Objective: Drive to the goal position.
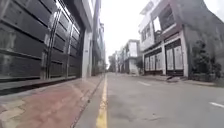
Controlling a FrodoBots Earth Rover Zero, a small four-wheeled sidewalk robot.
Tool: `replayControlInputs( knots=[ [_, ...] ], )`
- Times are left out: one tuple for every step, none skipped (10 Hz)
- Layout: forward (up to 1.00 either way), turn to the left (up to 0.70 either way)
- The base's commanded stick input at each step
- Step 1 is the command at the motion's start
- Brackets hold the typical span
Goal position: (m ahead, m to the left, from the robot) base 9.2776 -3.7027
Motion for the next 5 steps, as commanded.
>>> replayControlInputs(
  knots=[
    [0.50, -0.33],
    [0.50, -0.39],
    [0.50, -0.27],
    [0.50, -0.10],
    [0.50, 0.00]
  ],
)
